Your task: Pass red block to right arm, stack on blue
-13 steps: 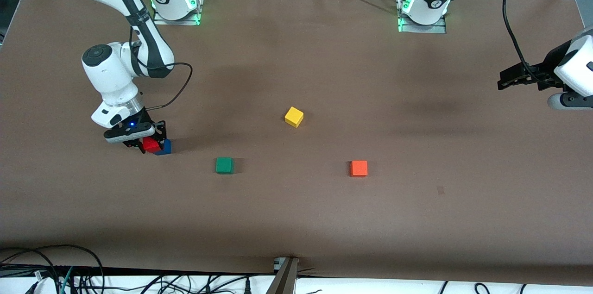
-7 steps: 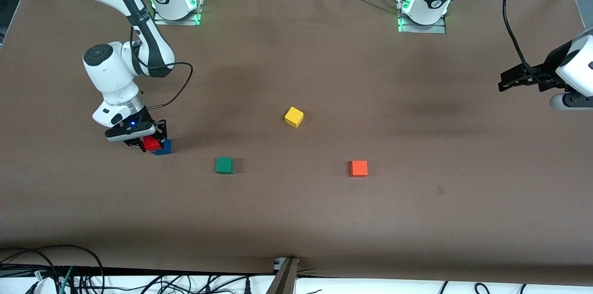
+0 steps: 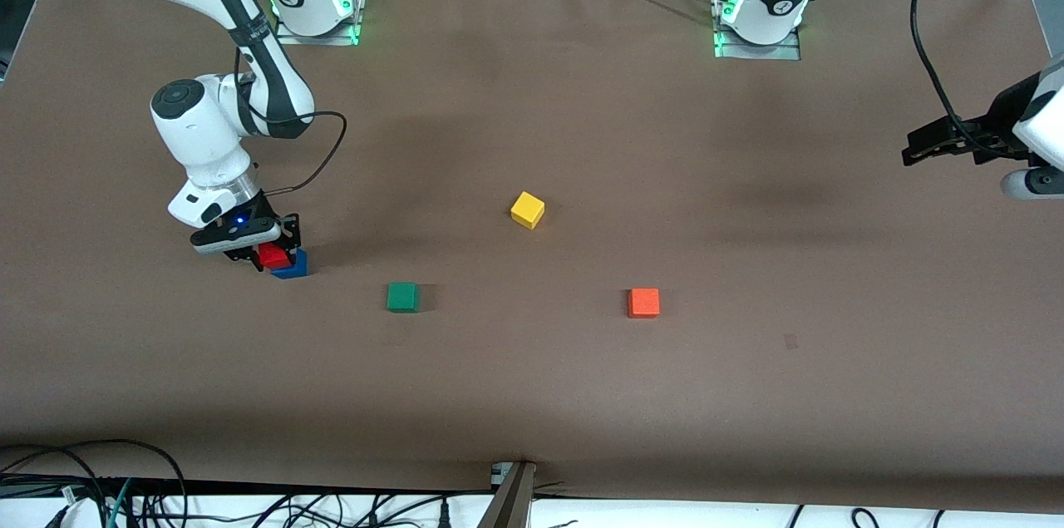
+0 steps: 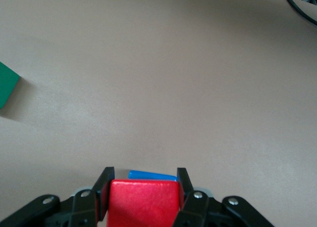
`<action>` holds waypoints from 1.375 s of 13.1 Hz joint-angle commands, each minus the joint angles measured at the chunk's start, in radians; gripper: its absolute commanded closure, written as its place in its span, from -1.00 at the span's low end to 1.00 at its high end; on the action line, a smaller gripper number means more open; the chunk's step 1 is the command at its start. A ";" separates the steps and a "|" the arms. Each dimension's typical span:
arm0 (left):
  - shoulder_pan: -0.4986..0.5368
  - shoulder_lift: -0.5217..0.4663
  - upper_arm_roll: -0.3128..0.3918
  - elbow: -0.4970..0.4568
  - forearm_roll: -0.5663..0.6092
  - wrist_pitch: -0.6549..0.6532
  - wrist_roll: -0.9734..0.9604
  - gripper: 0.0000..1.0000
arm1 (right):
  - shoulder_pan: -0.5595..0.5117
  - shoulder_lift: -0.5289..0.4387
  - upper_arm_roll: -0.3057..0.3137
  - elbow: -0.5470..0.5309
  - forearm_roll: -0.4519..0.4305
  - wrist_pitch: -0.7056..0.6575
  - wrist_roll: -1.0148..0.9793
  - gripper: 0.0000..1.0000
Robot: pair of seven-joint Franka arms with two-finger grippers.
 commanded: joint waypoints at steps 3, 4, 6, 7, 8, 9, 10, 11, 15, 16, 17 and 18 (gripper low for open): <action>0.005 -0.005 -0.003 0.004 -0.024 0.002 0.006 -1.00 | -0.004 0.015 0.002 -0.020 -0.014 0.063 0.003 1.00; -0.010 -0.011 0.009 0.000 -0.022 0.000 0.006 -1.00 | -0.004 0.015 0.002 -0.018 -0.014 0.063 0.005 1.00; -0.111 -0.024 0.093 -0.014 -0.008 0.000 -0.007 -1.00 | -0.004 0.012 0.001 -0.013 -0.014 0.061 0.005 -0.77; -0.144 -0.031 0.125 -0.028 -0.005 0.005 -0.007 -1.00 | -0.004 0.006 0.001 -0.010 -0.014 0.055 -0.001 -1.00; -0.148 -0.044 0.132 -0.049 0.021 0.008 -0.009 -1.00 | -0.004 0.003 -0.001 -0.007 -0.014 0.051 -0.001 -1.00; -0.150 -0.063 0.130 -0.074 0.044 0.025 -0.009 -1.00 | -0.004 -0.003 -0.001 -0.007 -0.014 0.040 -0.001 -1.00; -0.151 -0.084 0.130 -0.106 0.045 0.054 -0.009 -1.00 | -0.004 -0.015 -0.002 -0.006 -0.014 0.020 -0.001 -1.00; -0.153 -0.093 0.130 -0.118 0.047 0.058 -0.009 -1.00 | -0.004 -0.034 -0.005 0.002 -0.014 -0.027 -0.001 -1.00; -0.153 -0.083 0.115 -0.104 0.048 0.055 -0.009 -1.00 | -0.004 -0.132 -0.028 0.120 -0.014 -0.434 -0.003 -1.00; -0.153 -0.083 0.116 -0.104 0.048 0.055 -0.009 -1.00 | -0.004 -0.138 -0.039 0.188 -0.014 -0.589 0.000 -1.00; -0.153 -0.083 0.116 -0.100 0.047 0.055 -0.009 -1.00 | -0.004 -0.140 -0.051 0.271 -0.015 -0.747 0.003 -1.00; -0.152 -0.078 0.118 -0.097 0.048 0.063 -0.007 -1.00 | -0.004 -0.140 -0.066 0.360 -0.017 -0.906 0.005 -1.00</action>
